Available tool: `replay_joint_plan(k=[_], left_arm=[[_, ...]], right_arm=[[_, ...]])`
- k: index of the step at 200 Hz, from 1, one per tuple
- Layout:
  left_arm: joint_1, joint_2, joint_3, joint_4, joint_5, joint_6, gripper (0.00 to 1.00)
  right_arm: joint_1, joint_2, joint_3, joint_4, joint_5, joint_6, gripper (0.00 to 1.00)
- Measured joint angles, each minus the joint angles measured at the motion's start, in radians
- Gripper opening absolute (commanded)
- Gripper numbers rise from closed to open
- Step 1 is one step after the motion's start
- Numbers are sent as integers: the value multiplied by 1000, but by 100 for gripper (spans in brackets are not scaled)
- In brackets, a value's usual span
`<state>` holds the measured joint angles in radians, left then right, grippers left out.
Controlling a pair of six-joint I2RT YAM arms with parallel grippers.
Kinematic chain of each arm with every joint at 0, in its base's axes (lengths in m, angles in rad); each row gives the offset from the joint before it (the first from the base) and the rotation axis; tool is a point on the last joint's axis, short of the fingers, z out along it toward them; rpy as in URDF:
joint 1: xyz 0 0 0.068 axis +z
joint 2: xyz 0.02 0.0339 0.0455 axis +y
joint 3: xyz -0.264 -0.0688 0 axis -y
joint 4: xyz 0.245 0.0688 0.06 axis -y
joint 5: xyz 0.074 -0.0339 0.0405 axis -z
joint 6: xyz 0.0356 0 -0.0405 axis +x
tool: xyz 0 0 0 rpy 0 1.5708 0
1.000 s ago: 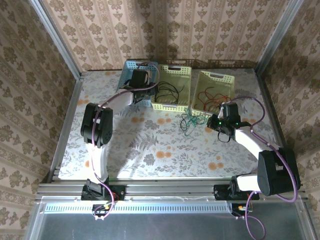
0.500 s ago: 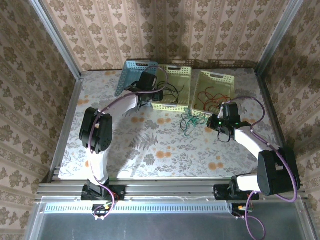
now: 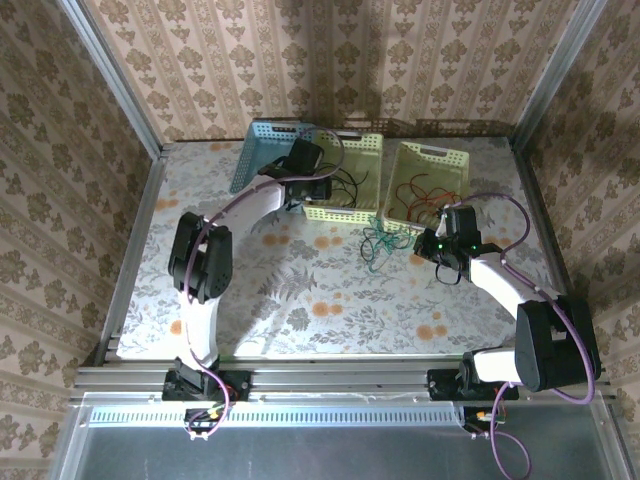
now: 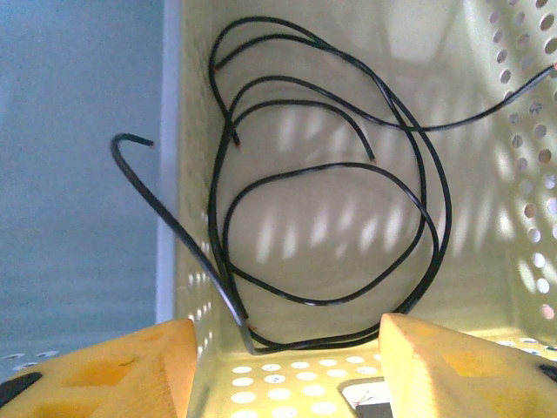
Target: Untangle the cables
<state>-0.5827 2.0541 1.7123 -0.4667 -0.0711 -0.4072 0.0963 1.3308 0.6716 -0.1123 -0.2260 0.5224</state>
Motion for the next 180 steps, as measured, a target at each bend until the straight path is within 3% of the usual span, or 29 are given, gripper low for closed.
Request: replay_joint_plan(k=[103,180], left_arm=[[-25,98,103,-89,-66,-1,62],[-63,225,309,-246,-181,-26,68]], right_arm=[[0,0,0,0,1,0,9],[0,0,0,0,1,0,9]])
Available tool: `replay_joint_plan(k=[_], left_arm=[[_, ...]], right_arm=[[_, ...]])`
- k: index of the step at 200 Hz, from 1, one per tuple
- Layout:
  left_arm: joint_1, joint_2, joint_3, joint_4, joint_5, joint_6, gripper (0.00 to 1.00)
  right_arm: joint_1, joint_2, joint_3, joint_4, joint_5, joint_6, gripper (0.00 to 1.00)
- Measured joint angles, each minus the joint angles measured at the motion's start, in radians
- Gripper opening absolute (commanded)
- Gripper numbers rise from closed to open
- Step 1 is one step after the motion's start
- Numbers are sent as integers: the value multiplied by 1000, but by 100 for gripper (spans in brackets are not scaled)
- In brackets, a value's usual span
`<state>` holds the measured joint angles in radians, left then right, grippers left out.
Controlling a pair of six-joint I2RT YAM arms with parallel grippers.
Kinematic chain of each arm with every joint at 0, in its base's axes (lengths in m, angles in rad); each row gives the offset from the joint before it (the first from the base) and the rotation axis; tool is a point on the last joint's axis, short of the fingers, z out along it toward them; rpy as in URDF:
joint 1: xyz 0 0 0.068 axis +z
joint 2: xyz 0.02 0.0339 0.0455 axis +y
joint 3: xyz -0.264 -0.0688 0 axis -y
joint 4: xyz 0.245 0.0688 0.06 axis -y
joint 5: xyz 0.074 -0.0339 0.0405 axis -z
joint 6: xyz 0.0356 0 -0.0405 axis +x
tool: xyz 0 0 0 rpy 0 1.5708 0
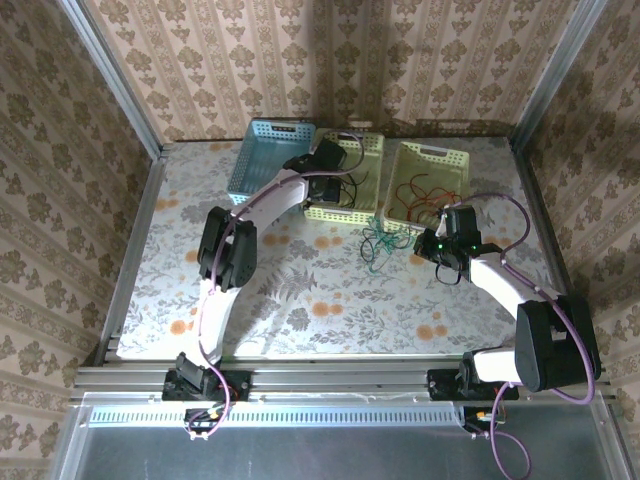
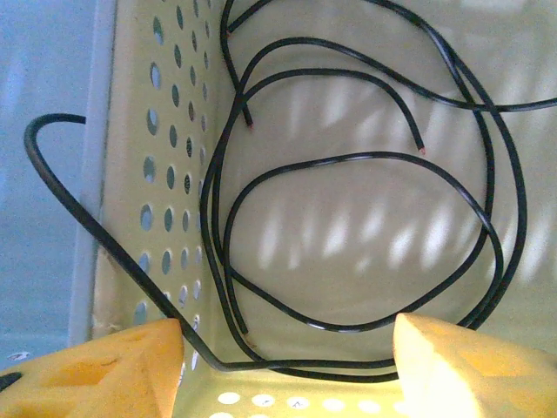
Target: Untangle the cables
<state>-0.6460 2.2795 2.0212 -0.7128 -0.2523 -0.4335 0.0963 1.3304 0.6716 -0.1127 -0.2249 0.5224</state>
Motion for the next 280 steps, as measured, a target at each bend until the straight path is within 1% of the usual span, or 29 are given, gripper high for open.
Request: replay_joint_plan(k=[32,82,116,142,163,185,203,220,230,237,242,248,259,269,280], left_arm=[[-22,52,68,-62,-35,-21,69],[-29,113,141,-105,-36,-35,70],[-29,143,171,-93,-35,-30,70],[-35,134,154,-31,-35,6,75],[-48,69,52,75,-33,51,76],[-54,-65,-97,194,-15,65,76],[-39,-176,-183,280,17,47,76],[4,-289,-267,364,41,-2,77],[35,-344,-317,404,47,-33,77],[60,-380,-356,429,47,-57,78],[76,-401,-385,447,47,-73,79],[98,-426,-422,466,46,-94,80],[130,-457,-482,486,44,-124,81],[151,-472,-537,501,42,-147,84],[159,-480,-585,507,42,-163,87]], right_arm=[[0,-4,0,-1,0,0,9],[0,-18,0,-5,1,0,9],[0,-21,0,-11,4,-3,9],[0,-21,0,-16,4,-8,9],[0,-21,0,-25,3,-15,9],[0,-21,0,-26,0,-23,10],[11,-22,1,-27,-11,-31,10],[31,-27,11,-33,-17,-34,11],[45,-31,26,-41,-19,-38,13],[55,-33,38,-47,-19,-42,15],[63,-35,49,-50,-18,-46,20],[72,-36,60,-51,-17,-51,28],[90,-36,80,-53,-11,-51,38],[106,-36,97,-57,-4,-63,43],[119,-39,108,-60,12,-65,47]])
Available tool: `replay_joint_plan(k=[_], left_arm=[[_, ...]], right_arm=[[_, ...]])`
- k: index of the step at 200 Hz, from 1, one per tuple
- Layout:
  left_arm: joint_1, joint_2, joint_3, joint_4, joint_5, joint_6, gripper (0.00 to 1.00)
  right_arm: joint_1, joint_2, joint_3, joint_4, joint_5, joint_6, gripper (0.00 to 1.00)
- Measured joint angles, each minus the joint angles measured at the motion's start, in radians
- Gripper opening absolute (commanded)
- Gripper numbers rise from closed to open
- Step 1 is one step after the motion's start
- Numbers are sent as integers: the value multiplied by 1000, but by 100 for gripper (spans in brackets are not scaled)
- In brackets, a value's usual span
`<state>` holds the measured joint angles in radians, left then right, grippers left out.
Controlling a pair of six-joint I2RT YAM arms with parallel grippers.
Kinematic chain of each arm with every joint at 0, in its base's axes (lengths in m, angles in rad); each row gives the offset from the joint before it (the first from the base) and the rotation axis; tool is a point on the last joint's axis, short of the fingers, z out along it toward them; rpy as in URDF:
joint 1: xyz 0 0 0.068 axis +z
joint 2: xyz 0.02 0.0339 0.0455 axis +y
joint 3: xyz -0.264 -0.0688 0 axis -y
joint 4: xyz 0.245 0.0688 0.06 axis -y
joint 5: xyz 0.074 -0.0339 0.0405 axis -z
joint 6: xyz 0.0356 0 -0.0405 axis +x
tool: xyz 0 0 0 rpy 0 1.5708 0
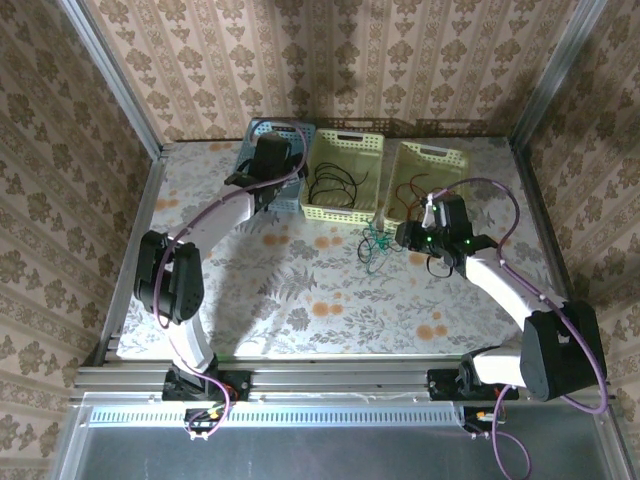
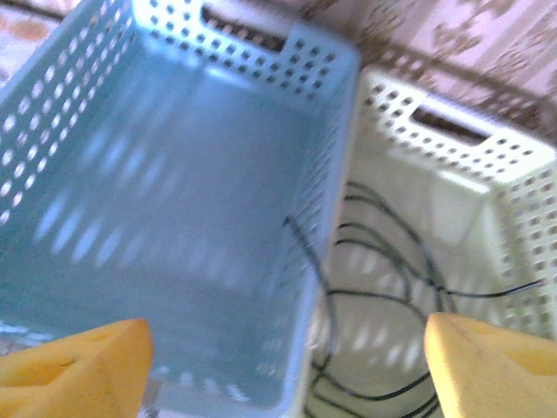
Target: Untangle the cables
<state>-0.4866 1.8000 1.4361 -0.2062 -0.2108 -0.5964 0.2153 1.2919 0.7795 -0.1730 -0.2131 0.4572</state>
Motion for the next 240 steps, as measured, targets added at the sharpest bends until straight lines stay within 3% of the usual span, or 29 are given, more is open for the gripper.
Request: replay_joint_plan(k=[29,65,91,112,149,173,202,240], left_arm=[[-9,-4,-80,6,-4,-26,93],[-9,-43,-106,7,-68,-46,98],[5,-84,-108,-7,-134,-59,99],[18,-117,-124,-18,-165,-64,99],[23,-127,-166,-45,-183,-79,100],[23,-127,-180,-69,-183,-86,100],[23,-128,-180,-86,-183,-86,100],[37,-132,-180,-108,-182,-86,100]], right_arm=[[33,-30,3,-19,76,-10,51],[141,-60,51,-55,270,-21,57],[191,-43,144,-63,322,-41,55],[190,85,302,-70,220,-64,52],[195,495,679,-128,-126,-92,48],[196,732,882,-192,-272,-90,47],[197,914,1040,-257,-355,-83,46],[197,996,1155,-291,-388,-76,46]])
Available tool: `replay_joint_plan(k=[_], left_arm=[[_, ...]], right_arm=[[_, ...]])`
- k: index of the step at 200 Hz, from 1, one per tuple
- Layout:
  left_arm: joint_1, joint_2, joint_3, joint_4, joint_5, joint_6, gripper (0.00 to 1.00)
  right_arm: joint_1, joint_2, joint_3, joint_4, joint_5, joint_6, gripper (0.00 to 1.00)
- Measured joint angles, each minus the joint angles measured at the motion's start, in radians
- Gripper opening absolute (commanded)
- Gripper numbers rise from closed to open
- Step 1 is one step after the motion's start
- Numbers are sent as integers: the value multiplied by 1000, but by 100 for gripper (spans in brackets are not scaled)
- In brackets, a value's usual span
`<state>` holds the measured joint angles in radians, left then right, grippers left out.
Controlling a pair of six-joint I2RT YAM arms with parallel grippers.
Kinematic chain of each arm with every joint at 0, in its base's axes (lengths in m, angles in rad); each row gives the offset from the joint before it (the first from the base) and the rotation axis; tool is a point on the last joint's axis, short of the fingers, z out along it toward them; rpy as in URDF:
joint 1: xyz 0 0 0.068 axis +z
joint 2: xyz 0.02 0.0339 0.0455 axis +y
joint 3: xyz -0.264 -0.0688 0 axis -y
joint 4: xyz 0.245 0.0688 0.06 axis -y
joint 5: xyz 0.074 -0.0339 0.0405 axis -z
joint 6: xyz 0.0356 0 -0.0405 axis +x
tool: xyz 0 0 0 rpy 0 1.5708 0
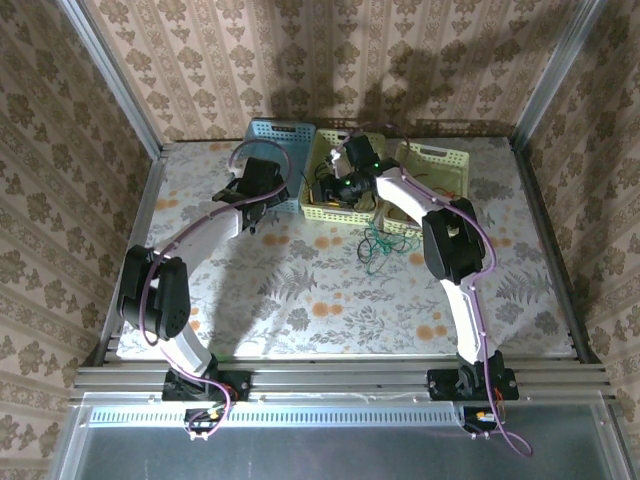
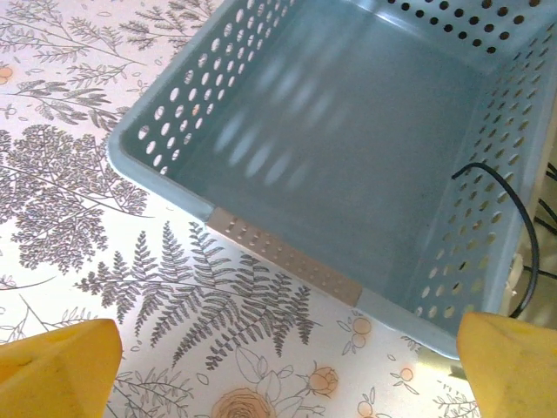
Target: Untangle the cables
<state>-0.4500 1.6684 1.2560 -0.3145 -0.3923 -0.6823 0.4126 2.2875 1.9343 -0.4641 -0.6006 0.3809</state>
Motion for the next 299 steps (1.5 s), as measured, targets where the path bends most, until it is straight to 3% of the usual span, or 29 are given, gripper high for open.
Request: replay_joint_plan(k=[109,221,241,273,299], left_arm=[[20,-15,0,-35,11,1,100],[20,-17,17,-79,38,1,100],[20,-16,33,-89,45,1,100],[20,-16,49,-104,55,1,100],[20,-12,49,-109,58,1,100]], right_arm=[[-4,210,267,-40,-17,15,44],[-11,276,322,-37,-17,33,40],[-11,278,322,-17,-17,49,35],[-11,286,322,32,-18,93,14],[-11,286,304,86,-17,115,8]])
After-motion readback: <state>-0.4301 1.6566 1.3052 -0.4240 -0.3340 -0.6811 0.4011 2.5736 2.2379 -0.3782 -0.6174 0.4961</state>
